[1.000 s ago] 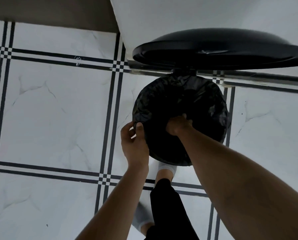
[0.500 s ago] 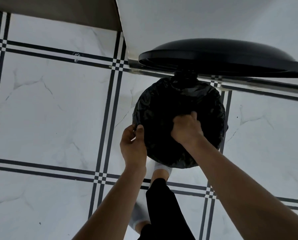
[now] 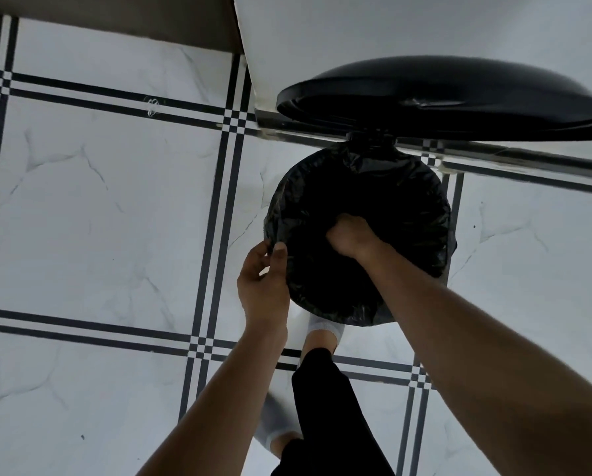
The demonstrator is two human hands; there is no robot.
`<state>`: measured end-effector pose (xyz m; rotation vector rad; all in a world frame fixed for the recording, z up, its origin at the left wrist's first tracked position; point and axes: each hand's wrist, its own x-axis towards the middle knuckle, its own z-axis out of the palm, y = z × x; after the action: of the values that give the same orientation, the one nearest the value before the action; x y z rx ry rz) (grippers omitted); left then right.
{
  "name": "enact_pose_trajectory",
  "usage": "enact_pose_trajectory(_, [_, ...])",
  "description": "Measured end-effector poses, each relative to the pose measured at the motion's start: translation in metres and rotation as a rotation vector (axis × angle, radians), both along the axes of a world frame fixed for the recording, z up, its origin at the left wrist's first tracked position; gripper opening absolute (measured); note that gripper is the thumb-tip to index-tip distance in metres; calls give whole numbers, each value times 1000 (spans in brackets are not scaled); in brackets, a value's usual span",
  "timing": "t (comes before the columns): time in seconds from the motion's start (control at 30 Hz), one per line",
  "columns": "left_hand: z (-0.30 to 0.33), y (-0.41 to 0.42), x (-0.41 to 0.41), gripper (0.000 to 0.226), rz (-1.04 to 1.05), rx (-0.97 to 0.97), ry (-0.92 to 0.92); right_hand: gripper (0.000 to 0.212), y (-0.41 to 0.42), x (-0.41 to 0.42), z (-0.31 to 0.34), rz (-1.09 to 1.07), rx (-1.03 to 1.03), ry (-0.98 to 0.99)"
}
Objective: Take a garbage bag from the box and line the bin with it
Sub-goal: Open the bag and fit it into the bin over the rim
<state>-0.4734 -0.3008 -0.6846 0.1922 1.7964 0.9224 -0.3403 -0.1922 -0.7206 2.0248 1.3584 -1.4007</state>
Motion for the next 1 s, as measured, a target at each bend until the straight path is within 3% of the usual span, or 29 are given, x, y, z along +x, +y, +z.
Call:
enact_pose_trajectory(0.07, [3,1,-1,17,20,-29,-61,38,-20,10,22,-41,112,34])
enact_pose_trajectory(0.17, [9,1,-7,17,33,-79,-147,27,-58,33,58,-39,634,16])
enact_pose_trajectory(0.23, [11,-1,-11,22,7,-91,-192,25,-78,52,75,-167,926,-25])
enact_pose_trajectory(0.3, [15,-2,-13,29,-38,-153,-181,25,-94,70,81,-378,981,-78])
enact_pose_trajectory(0.47, [24,-5,-19,27,-15,-271,-306,28,-111,95,73,-798,740,-131])
enact_pose_trajectory(0.63, [22,-15,-20,25,57,-275,-468,23,-110,117,55,-1389,352,339])
enact_pose_trajectory(0.7, [19,-18,-18,23,63,-284,-480,32,-111,123,56,-1487,229,476])
enact_pose_trajectory(0.77, [17,-20,-15,28,71,-318,-482,25,-110,128,60,-1493,139,545])
enact_pose_trajectory(1.0, [17,-24,-8,29,221,-256,-641,17,-117,133,61,-1676,59,664])
